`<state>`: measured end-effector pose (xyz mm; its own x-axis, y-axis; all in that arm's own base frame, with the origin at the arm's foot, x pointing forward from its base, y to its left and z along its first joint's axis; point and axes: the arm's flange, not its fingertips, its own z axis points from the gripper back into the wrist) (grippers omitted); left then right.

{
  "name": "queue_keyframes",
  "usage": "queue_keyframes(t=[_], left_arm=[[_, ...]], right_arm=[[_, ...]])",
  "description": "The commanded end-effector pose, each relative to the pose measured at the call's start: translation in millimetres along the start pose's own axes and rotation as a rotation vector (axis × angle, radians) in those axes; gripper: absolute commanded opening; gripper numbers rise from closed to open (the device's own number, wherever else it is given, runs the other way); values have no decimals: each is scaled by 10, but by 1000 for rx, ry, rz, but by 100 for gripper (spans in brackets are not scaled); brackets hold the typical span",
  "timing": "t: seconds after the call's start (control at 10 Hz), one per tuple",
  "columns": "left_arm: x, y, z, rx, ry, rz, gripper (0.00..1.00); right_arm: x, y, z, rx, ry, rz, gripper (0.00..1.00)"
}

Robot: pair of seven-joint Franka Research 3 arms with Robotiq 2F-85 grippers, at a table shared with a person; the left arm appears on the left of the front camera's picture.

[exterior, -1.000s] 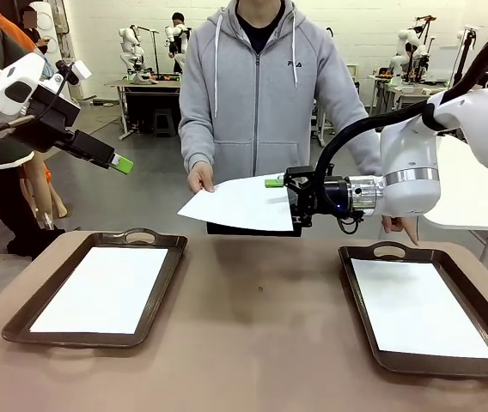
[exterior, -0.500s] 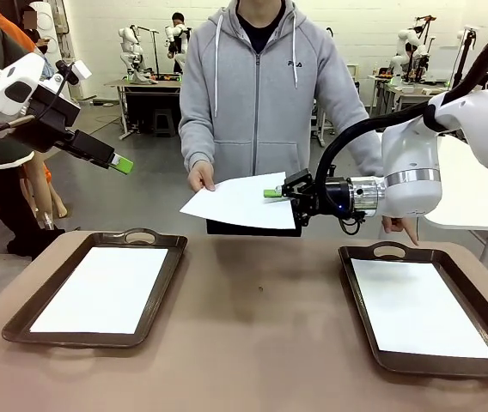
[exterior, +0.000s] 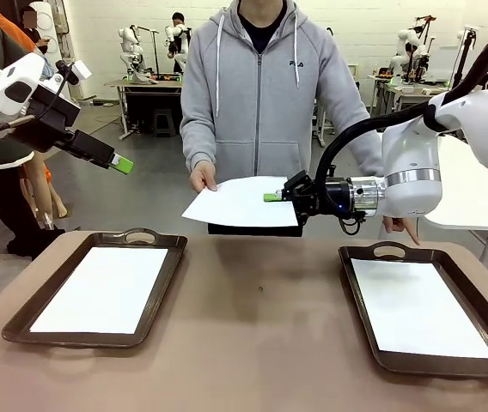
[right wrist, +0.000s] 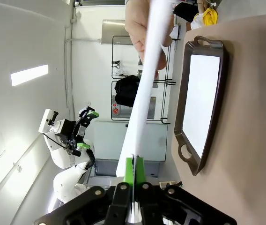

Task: Sort the A4 documents.
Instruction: Receive the A4 Paper.

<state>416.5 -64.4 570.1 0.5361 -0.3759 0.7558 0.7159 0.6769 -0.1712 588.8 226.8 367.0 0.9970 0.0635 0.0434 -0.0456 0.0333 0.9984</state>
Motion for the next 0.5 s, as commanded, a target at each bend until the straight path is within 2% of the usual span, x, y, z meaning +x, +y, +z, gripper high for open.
queue_keyframes(t=[0.0, 0.4], left_arm=[[-23, 17, 4, -12, -2, -19, 100], [-23, 17, 4, -12, -2, -19, 100]], right_arm=[[91, 8, 5, 9, 27, -28, 0], [83, 4, 60, 27, 43, -24, 0]])
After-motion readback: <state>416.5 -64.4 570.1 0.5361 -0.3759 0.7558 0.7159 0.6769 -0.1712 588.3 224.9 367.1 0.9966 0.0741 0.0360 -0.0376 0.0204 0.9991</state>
